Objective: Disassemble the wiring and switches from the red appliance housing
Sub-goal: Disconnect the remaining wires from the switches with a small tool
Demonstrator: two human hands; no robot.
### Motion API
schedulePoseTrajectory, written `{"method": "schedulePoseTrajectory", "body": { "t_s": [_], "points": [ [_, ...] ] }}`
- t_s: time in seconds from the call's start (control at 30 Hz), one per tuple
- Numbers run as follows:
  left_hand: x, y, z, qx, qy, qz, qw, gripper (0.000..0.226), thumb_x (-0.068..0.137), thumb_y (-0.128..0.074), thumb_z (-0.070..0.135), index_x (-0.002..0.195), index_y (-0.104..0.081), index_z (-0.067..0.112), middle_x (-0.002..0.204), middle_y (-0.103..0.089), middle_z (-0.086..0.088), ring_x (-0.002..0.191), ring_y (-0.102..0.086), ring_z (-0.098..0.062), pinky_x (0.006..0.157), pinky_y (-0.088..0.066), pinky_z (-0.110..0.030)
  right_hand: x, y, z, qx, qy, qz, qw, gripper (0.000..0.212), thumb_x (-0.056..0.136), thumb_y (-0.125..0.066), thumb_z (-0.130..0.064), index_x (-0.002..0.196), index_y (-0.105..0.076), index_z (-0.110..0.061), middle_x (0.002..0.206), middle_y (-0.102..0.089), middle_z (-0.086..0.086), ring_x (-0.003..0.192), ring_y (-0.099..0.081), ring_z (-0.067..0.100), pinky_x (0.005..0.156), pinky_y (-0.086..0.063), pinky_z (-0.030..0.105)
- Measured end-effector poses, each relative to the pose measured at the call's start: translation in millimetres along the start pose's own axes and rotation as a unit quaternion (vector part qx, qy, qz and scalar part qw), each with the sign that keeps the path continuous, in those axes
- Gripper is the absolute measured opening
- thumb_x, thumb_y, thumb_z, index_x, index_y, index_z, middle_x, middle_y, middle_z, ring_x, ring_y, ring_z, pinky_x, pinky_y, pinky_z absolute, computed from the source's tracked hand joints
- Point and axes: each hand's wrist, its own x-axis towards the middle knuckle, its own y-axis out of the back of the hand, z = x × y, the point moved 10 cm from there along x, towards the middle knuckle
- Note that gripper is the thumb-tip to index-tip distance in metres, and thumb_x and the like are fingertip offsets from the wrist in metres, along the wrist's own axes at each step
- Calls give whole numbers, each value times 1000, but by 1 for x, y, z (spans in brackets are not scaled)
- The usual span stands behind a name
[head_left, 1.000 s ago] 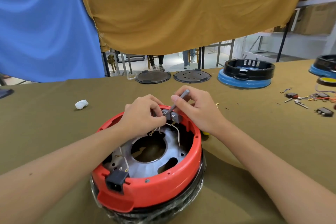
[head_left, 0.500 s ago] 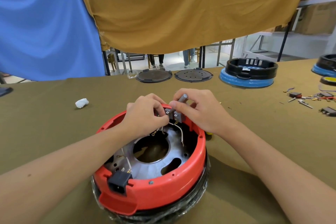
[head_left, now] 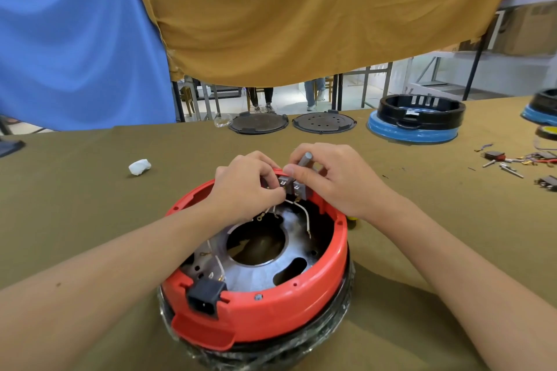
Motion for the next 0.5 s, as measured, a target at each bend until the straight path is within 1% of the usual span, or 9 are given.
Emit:
{"method": "schedulePoseTrajectory", "body": {
  "t_s": [0.03,0.1,0.13,0.17,0.23,0.33,0.5],
  "points": [
    [0,0,0,0,1,0,1000,23,76,-72,30,55,-62,31,101,-58,23,91,-53,-6,96,-37,-44,1,0,1,6,-6,2,1000,23,98,-57,-39,93,-68,-19,78,-68,-1,69,-59,7,66,-48,39],
    [0,0,-1,1,2,1,1000,25,76,-72,30,54,-61,31,98,-56,24,88,-52,-6,95,-36,-42,3,1,3,20,-21,5,1000,20,99,-59,-36,89,-66,-20,74,-68,-2,60,-56,2,59,-42,32],
    [1,-1,-1,3,2,1,1000,25,76,-72,30,54,-61,31,98,-55,25,88,-51,-6,94,-36,-42,5,0,3,22,-32,5,999,20,99,-59,-36,87,-65,-21,73,-68,-1,61,-57,3,60,-43,34],
    [1,-1,-2,5,2,1,1000,25,76,-72,31,54,-60,31,97,-55,25,89,-51,-7,93,-35,-42,8,-1,4,19,-43,4,999,21,99,-58,-37,86,-65,-22,74,-68,-2,66,-60,6,65,-47,39],
    [1,-1,-2,9,3,0,1000,25,76,-73,32,54,-60,31,96,-53,26,91,-51,-9,91,-35,-41,12,-2,2,12,-59,8,998,24,98,-57,-38,83,-64,-21,73,-66,-2,74,-61,17,74,-50,47],
    [1,-1,-2,12,4,0,1000,27,76,-74,32,54,-58,32,94,-51,27,92,-50,-11,87,-33,-40,13,-5,-1,5,-70,20,997,26,99,-55,-38,82,-62,-19,69,-61,-3,71,-56,20,72,-49,46],
    [1,-1,-2,14,3,-3,1000,26,76,-74,33,55,-60,31,95,-51,27,93,-51,-10,87,-34,-40,10,-4,1,25,-91,39,995,26,99,-56,-36,80,-61,-17,67,-57,-5,71,-55,20,72,-48,46]
  ]
}}
